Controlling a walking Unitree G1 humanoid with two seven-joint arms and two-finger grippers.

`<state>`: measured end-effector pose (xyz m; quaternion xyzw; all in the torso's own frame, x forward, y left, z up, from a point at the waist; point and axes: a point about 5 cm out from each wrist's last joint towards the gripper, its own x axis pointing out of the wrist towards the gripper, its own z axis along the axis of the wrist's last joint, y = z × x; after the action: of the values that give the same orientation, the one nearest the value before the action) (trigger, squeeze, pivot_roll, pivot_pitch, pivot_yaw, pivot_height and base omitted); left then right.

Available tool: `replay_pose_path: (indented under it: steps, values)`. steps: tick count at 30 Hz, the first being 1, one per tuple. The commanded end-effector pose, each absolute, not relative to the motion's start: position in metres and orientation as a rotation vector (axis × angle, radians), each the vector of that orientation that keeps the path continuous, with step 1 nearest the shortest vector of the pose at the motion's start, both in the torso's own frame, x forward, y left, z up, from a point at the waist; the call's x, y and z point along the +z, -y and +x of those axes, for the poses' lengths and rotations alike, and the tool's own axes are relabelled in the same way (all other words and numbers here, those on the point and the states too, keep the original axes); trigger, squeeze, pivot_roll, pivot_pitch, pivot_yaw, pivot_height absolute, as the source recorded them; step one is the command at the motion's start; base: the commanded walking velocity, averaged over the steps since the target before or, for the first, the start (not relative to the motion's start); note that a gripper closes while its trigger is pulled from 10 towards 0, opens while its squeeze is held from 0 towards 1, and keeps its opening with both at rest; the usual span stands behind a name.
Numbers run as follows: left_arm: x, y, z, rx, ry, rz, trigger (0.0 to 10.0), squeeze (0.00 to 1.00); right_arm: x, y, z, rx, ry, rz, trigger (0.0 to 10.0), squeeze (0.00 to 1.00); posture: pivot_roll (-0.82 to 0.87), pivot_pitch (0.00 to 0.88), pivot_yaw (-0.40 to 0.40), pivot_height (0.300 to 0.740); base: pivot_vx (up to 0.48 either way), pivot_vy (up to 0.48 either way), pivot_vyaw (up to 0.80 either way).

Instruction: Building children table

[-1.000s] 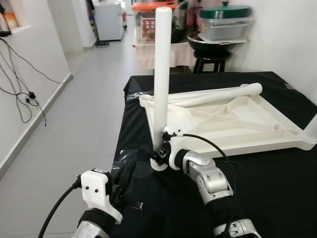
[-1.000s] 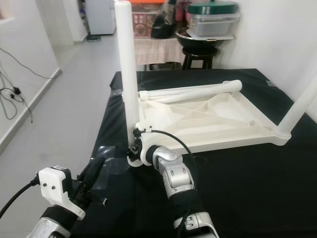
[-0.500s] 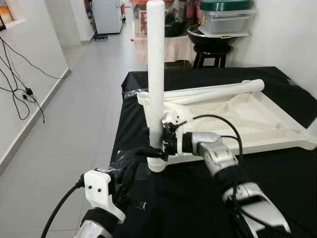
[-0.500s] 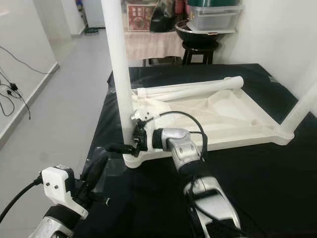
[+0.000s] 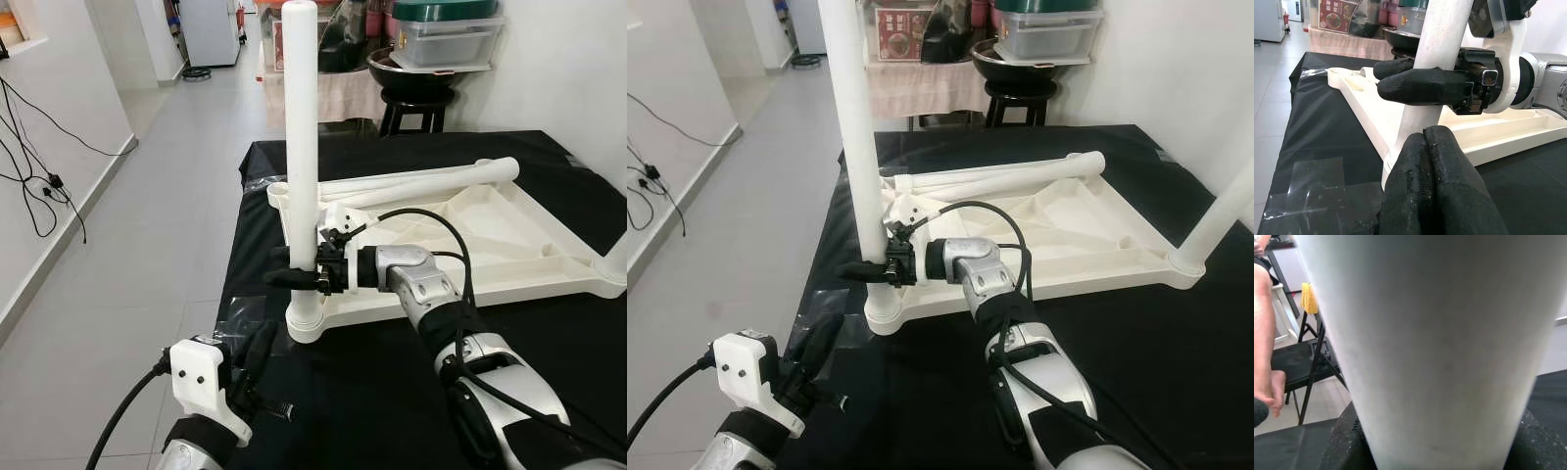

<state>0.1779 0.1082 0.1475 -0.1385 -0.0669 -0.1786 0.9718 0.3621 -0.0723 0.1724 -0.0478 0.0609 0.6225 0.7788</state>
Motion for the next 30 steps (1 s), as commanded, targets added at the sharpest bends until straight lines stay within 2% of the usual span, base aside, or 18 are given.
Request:
replay_pose_path:
  steps: [1,5,6,7,8,9,11,17,18,20,21,26,29,30]
  values:
    - [0.150,-0.109,0.176,-0.356,0.135,-0.278,10.0,0.00,0.156,0.072,0.357,1.339,-0.193,-0.094,0.0,0.00,-0.01,0.036,0.016,0.740,0.000,0.000,0.00]
    - [0.149,-0.109,0.176,-0.359,0.131,-0.281,10.0,0.00,0.147,0.074,0.355,1.277,-0.209,-0.120,0.0,0.00,-0.02,0.039,0.018,0.740,0.000,0.000,0.00]
    - [0.149,-0.110,0.175,-0.362,0.128,-0.280,10.0,0.00,0.136,0.076,0.358,1.034,-0.250,-0.166,0.0,0.00,-0.01,0.042,0.010,0.740,0.000,0.000,0.00]
    - [0.149,-0.112,0.174,-0.359,0.125,-0.277,10.0,0.00,0.127,0.073,0.348,0.755,-0.237,-0.148,0.0,0.00,-0.03,0.053,0.020,0.740,0.000,0.000,0.00]
    - [0.149,-0.112,0.174,-0.359,0.125,-0.277,10.0,0.00,0.127,0.073,0.348,0.755,-0.237,-0.148,0.0,0.00,-0.03,0.053,0.020,0.740,0.000,0.000,0.00]
    - [0.148,-0.114,0.174,-0.362,0.121,-0.276,10.0,0.00,0.126,0.066,0.331,0.636,-0.224,-0.136,0.0,0.00,-0.04,0.055,0.028,0.740,0.000,0.000,0.00]
    - [0.147,-0.115,0.174,-0.364,0.117,-0.275,10.0,0.00,0.127,0.061,0.323,0.618,-0.212,-0.142,0.0,0.00,-0.05,0.034,0.036,0.740,0.000,0.000,0.00]
    - [0.145,-0.115,0.176,-0.375,0.109,-0.272,10.0,0.00,0.124,0.058,0.329,0.700,-0.230,-0.138,0.0,0.00,-0.03,0.028,0.026,0.740,0.000,0.000,0.00]
    - [0.145,-0.115,0.176,-0.371,0.111,-0.269,10.0,0.00,0.123,0.057,0.331,0.715,-0.239,-0.146,9.6,0.00,-0.03,0.019,0.023,0.740,0.000,0.000,0.00]
    - [0.145,-0.115,0.176,-0.367,0.112,-0.266,10.0,0.00,0.123,0.056,0.332,0.727,-0.243,-0.155,9.6,0.00,-0.03,0.019,0.023,0.740,0.000,0.000,0.00]
    - [0.144,-0.115,0.176,-0.361,0.113,-0.264,10.0,0.00,0.125,0.053,0.334,0.762,-0.243,-0.131,10.0,1.00,-0.02,0.012,0.023,0.740,0.000,0.000,0.00]
    - [0.144,-0.115,0.176,-0.357,0.112,-0.260,10.0,0.00,0.142,0.047,0.331,0.882,-0.229,-0.117,10.0,1.00,-0.01,0.007,0.021,0.740,0.000,0.000,0.00]
    - [0.144,-0.115,0.176,-0.361,0.111,-0.263,10.0,0.00,0.161,0.047,0.339,1.061,-0.151,-0.149,10.0,1.00,-0.01,0.004,0.025,0.740,0.000,0.000,0.00]
    - [0.144,-0.115,0.176,-0.361,0.111,-0.263,10.0,0.00,0.161,0.047,0.339,1.061,-0.151,-0.149,10.0,1.00,-0.01,0.004,0.025,0.740,0.000,0.000,0.00]
